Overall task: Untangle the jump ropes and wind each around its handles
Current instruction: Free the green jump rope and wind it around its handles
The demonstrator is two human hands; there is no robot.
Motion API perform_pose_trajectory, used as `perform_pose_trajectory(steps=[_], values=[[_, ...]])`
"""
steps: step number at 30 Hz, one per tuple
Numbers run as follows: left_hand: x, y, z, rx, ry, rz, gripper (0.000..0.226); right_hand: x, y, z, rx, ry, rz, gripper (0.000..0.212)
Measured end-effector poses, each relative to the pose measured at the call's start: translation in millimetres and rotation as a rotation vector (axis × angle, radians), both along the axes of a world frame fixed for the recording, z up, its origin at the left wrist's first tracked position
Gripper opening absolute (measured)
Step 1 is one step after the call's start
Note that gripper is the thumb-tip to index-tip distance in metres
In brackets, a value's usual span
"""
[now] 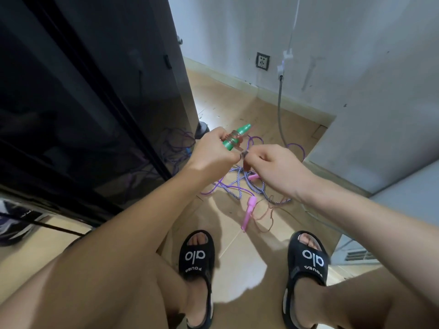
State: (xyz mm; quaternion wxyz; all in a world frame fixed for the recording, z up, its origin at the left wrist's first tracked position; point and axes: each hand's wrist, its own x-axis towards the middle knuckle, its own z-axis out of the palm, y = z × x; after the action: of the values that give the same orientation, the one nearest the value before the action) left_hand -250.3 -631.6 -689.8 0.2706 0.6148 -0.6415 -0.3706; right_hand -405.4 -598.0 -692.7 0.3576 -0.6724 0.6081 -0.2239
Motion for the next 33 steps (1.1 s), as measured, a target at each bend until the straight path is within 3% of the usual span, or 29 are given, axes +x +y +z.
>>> perform_pose_trajectory(steps=[6,10,15,17,24,30,33], values=[[15,-11,-7,-0.008,-0.334,0.013,0.012,-7,9,11,-0.319,0.254,0.140,0.035],[8,-3,-1,-0.018,-0.479,-0.113,0.019,-6,-1,22,-0.423,0.180,0.121,0.036],[-8,7,1,-0.104,-0.702,-0.262,0.031,-5,-8,20,-0.379,0.096,0.224,0.031],[-6,7,-3,-0.130,-0.746,-0.296,0.022,-8,-11,18,-0.355,0.076,0.255,0.032],[-7,18,-2,-0.224,-0.734,-0.461,0.013,-14,-20,16,-0.204,0.052,0.266,0.038],[-2,32,7,-0.213,-0.515,-0.531,0.029,-25,-22,14,0.130,-0.177,0.204,0.045],[-5,41,12,-0.189,-0.368,-0.508,0.019,-19,-19,4,0.219,-0.286,0.150,0.049]])
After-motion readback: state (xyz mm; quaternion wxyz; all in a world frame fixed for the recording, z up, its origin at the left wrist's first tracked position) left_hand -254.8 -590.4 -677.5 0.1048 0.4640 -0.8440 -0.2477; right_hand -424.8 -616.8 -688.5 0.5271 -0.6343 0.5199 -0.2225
